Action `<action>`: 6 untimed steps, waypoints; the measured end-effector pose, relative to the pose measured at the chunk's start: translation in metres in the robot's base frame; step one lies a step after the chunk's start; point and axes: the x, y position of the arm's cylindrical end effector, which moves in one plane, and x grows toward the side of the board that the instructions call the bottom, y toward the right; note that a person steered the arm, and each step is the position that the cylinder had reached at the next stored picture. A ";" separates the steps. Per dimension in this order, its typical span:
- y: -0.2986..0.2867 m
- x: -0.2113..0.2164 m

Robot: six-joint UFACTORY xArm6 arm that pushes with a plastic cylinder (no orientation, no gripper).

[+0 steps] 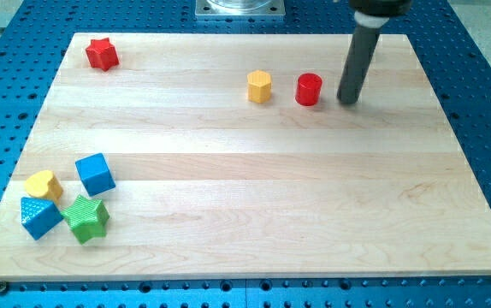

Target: Place the red circle diagonally to the hexagon at the top center of the board

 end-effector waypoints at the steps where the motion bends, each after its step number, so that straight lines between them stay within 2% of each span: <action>1: -0.063 -0.048; 2: -0.129 -0.096; 3: -0.214 -0.124; 4: -0.215 -0.124; 5: -0.164 -0.124; 6: -0.137 -0.123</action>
